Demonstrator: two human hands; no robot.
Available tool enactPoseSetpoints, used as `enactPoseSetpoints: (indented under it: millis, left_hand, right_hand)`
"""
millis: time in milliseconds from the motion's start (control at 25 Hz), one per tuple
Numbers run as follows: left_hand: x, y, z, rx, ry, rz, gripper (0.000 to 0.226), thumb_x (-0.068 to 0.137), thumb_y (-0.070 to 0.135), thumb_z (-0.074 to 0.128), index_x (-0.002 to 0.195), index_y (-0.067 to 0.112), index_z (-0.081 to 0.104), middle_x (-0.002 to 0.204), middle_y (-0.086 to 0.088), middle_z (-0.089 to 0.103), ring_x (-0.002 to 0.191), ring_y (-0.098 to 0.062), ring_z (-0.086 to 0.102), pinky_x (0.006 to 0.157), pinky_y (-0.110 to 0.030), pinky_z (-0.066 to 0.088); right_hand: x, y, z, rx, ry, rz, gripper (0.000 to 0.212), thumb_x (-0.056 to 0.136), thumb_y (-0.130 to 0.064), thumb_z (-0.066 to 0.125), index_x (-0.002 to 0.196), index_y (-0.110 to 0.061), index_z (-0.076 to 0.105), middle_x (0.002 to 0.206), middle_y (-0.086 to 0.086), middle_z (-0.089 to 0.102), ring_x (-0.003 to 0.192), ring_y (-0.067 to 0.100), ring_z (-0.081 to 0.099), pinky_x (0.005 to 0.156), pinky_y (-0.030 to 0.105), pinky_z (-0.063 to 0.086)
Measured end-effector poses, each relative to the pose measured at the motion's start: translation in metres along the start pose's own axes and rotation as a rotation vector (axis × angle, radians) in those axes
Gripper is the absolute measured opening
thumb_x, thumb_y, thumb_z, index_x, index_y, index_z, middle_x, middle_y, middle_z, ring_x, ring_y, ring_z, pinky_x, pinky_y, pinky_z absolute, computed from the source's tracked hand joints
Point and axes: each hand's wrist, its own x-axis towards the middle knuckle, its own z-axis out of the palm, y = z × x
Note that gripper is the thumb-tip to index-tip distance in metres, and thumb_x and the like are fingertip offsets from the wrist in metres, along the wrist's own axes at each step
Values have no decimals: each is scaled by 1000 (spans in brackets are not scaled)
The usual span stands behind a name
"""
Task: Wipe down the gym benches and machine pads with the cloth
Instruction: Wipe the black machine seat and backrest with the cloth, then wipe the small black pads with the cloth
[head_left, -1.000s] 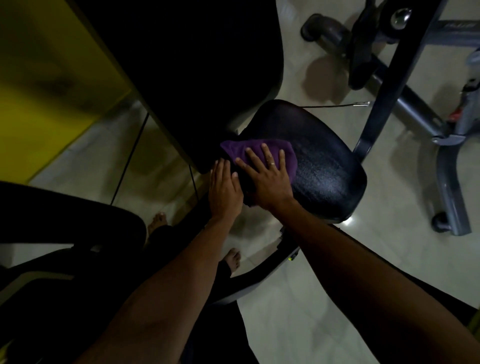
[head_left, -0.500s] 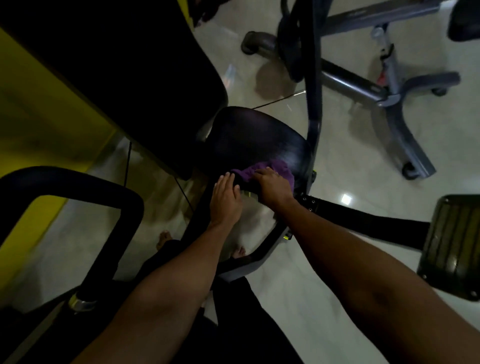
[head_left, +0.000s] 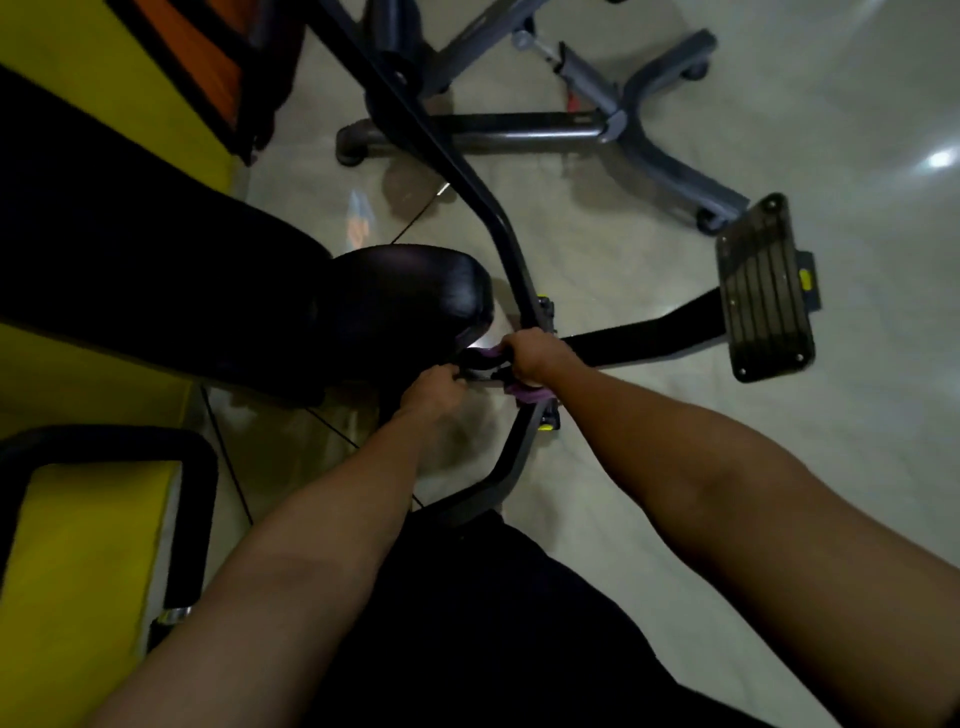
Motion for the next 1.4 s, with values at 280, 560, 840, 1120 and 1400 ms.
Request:
enactPoseSetpoints:
  millis: [280, 560, 840, 1120, 1400]
  left_hand:
    - [3, 51, 30, 274, -165, 172, 39, 100, 31, 46, 133, 15, 60, 142, -17, 54, 129, -39, 52, 107, -42, 41]
    - [-24, 146, 98, 400, -308, 387, 37, 105, 13, 39, 133, -5, 56, 145, -19, 51, 135, -33, 47, 108, -34, 35]
    - [-19, 266, 170, 586, -372, 537, 35, 104, 22, 40, 126, 3, 59, 140, -19, 55, 128, -36, 52, 100, -37, 42]
    - [-51, 445, 259, 569, -346, 602, 40, 102, 23, 41, 136, 10, 57, 146, -12, 53, 133, -30, 50, 105, -34, 41]
    - [-42, 608, 277, 588, -287, 661, 38, 101, 25, 42, 133, 16, 61, 138, -8, 60, 124, -29, 56, 101, -34, 46]
  right_hand:
    - [-60, 63, 24, 219, 95, 171, 49, 88, -17, 67, 135, -29, 63, 135, 14, 62, 121, 36, 61, 96, 40, 50]
    - [-135, 148, 63, 434, 177, 395, 43, 86, -21, 72, 128, -27, 67, 130, 11, 66, 120, 33, 60, 91, 34, 47]
    - [-198, 295, 74, 567, 246, 539, 38, 91, -17, 67, 129, -21, 67, 127, 12, 66, 112, 33, 61, 91, 38, 49]
    - [-270, 462, 46, 620, 311, 615, 40, 88, -18, 71, 127, -26, 69, 126, 8, 67, 111, 31, 63, 87, 33, 50]
    - [-287, 584, -20, 588, 405, 617, 37, 90, -19, 61, 125, -31, 70, 127, 4, 65, 111, 28, 63, 92, 37, 52]
